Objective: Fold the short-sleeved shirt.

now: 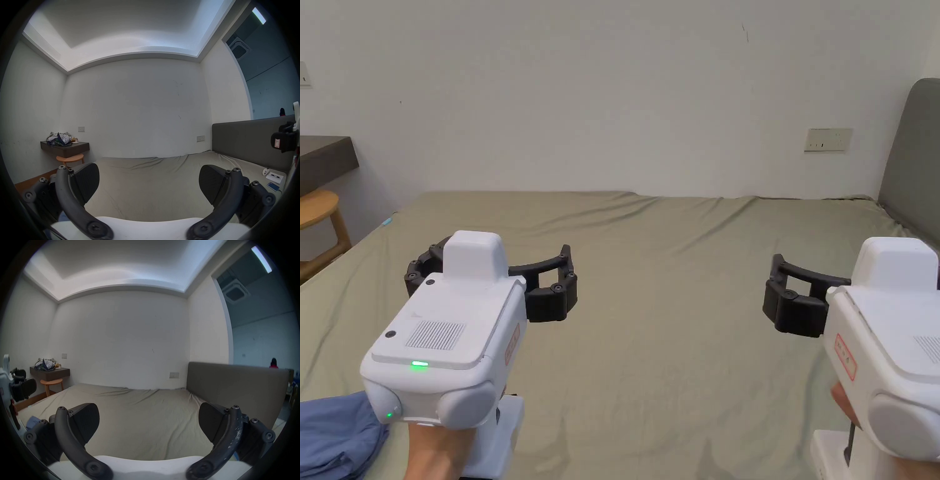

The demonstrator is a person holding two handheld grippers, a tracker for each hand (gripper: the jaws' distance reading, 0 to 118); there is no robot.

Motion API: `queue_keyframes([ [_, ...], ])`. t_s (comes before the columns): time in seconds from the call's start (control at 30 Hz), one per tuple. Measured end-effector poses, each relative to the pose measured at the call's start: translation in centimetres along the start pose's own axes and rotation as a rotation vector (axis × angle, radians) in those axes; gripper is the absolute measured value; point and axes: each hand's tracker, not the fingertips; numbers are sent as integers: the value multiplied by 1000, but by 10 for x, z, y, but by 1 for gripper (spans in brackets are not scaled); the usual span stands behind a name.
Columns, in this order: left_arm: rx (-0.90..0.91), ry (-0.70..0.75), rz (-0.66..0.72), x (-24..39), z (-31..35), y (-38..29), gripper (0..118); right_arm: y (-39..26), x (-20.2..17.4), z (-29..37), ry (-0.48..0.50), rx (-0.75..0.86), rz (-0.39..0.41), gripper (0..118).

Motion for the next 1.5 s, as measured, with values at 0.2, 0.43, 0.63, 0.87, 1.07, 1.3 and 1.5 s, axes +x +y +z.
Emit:
queue_keyframes([
  [0.2,-4,5,12,-6,2,2,118,18,1,-5,-44,-289,-147,118],
  [0.43,2,-1,26,-7,1,3,118,19,1,-13,-11,-322,-217,118],
  [0.63,-4,-1,16,-8,2,1,118,16,-9,-12,-18,-269,-178,118],
  [0.87,-2,-8,18,-10,3,-2,118,10,-7,-16,-54,-260,-181,118],
  [1.07,5,-11,11,-11,5,-7,118,2,-9,-13,-47,-89,-93,118],
  [1.3,22,-3,-4,-11,6,-13,118,-11,-14,-3,8,83,-49,118],
  [1.5,31,9,2,-8,5,-19,118,-15,-16,-3,18,137,-14,118],
])
